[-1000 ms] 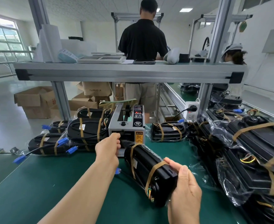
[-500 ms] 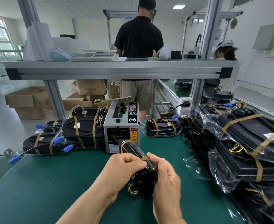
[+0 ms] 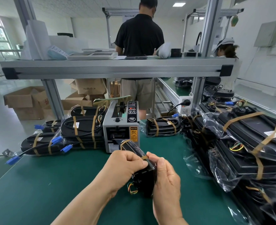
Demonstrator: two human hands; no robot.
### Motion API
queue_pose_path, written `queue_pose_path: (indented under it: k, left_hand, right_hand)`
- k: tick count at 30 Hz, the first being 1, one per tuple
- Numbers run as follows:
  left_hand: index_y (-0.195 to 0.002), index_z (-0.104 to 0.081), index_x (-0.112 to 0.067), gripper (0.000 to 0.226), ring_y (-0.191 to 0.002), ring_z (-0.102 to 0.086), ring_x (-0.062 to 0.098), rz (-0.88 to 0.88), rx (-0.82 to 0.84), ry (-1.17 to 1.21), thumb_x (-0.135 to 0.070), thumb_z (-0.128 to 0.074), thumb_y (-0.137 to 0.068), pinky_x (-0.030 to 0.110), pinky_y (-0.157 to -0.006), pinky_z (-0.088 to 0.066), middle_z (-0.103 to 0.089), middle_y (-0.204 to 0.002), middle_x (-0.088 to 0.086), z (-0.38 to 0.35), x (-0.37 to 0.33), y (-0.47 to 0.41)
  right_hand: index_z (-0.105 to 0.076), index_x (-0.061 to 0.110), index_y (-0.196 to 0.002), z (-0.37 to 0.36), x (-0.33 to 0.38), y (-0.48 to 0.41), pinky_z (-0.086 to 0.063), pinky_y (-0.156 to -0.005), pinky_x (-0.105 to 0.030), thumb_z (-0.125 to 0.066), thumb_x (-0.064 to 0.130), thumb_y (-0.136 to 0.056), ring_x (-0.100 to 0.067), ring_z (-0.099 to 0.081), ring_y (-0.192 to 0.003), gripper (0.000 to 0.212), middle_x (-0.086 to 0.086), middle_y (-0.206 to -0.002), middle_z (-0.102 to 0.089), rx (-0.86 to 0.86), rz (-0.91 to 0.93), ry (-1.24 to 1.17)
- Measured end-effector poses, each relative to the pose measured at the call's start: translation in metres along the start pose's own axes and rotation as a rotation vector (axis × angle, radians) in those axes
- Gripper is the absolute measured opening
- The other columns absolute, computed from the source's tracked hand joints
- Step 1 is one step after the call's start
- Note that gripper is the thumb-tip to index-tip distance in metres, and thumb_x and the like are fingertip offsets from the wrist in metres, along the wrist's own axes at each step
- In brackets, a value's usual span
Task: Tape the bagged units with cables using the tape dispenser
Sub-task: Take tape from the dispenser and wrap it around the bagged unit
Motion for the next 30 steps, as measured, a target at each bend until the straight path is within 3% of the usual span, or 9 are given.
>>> queue_pose_path:
  k: [8,13,17,19,24,28,30]
  left_hand:
    - [-0.061,-0.070,-0.018,0.021,-0.056,-0.055,0.005,-0.045,-0.038,-0.065,-0.022,-0.079,-0.079,0.021,-0.061,-0.048,-0.062,-0.057,-0.007,0.000,0.001,-0.001]
    - [-0.066,-0.063,-0.019,0.021,-0.048,-0.039,0.006,-0.067,-0.084,-0.104,-0.027,-0.079,-0.077,0.023,-0.054,-0.039,-0.044,-0.049,-0.014,0.001,0.004,-0.001]
    - [-0.075,-0.056,-0.025,0.040,-0.044,-0.034,0.002,-0.071,-0.133,-0.100,-0.053,-0.076,-0.054,0.016,-0.046,-0.033,-0.039,-0.048,-0.016,-0.001,0.007,0.004]
    - [-0.073,-0.058,-0.025,0.041,-0.044,-0.035,0.003,-0.053,-0.174,-0.073,-0.057,-0.073,-0.052,0.022,-0.050,-0.036,-0.040,-0.048,-0.016,0.003,0.010,0.003]
    - [-0.071,-0.064,-0.025,0.018,-0.051,-0.040,0.010,-0.060,-0.227,0.010,-0.034,-0.077,-0.081,0.034,-0.059,-0.039,-0.045,-0.052,-0.011,0.009,0.016,-0.002]
    - [-0.080,-0.065,-0.021,0.015,-0.053,-0.038,0.008,-0.099,-0.120,0.020,-0.021,-0.079,-0.080,0.029,-0.061,-0.038,-0.041,-0.053,-0.014,0.003,0.014,-0.003]
    - [-0.086,-0.064,-0.020,0.019,-0.052,-0.038,0.005,-0.101,-0.060,0.018,-0.017,-0.081,-0.078,0.024,-0.060,-0.039,-0.041,-0.053,-0.017,0.000,0.013,-0.003]
  right_hand:
    - [-0.078,0.029,-0.098,-0.002,0.001,0.001,-0.056,-0.084,-0.028,-0.048,0.047,-0.091,-0.016,-0.071,-0.107,0.036,0.004,-0.114,-0.075,0.021,-0.006,-0.005]
    - [-0.078,0.027,-0.098,0.001,0.000,0.001,-0.054,-0.094,-0.043,-0.047,0.039,-0.098,-0.021,-0.070,-0.109,0.034,0.000,-0.113,-0.075,0.005,-0.011,0.005]
    - [-0.078,0.025,-0.099,0.000,0.000,0.001,-0.052,-0.100,-0.049,-0.049,0.043,-0.096,-0.022,-0.070,-0.111,0.035,-0.001,-0.115,-0.075,0.008,-0.031,0.002]
    - [-0.078,0.025,-0.100,-0.001,0.001,0.002,-0.051,-0.101,-0.050,-0.051,0.048,-0.098,-0.021,-0.069,-0.112,0.035,0.000,-0.116,-0.075,0.006,-0.029,0.022]
    - [-0.078,0.027,-0.101,0.000,0.002,0.003,-0.052,-0.100,-0.051,-0.050,0.049,-0.098,-0.022,-0.070,-0.111,0.035,0.000,-0.115,-0.075,-0.023,-0.027,0.046]
    - [-0.078,0.026,-0.098,0.005,0.004,0.001,-0.052,-0.099,-0.050,-0.048,0.047,-0.089,-0.023,-0.070,-0.109,0.038,-0.001,-0.112,-0.076,-0.053,-0.028,0.025]
    - [-0.079,0.025,-0.096,0.006,0.005,0.002,-0.056,-0.092,-0.043,-0.049,0.046,-0.088,-0.023,-0.071,-0.106,0.038,-0.001,-0.111,-0.076,-0.061,-0.037,-0.009]
Point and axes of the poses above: each hand's wrist, its own y-axis away from the middle knuckle, its own z-axis out of the back of the hand, x = y × z, the point moved 10 cm from there along -y, towards the middle knuckle
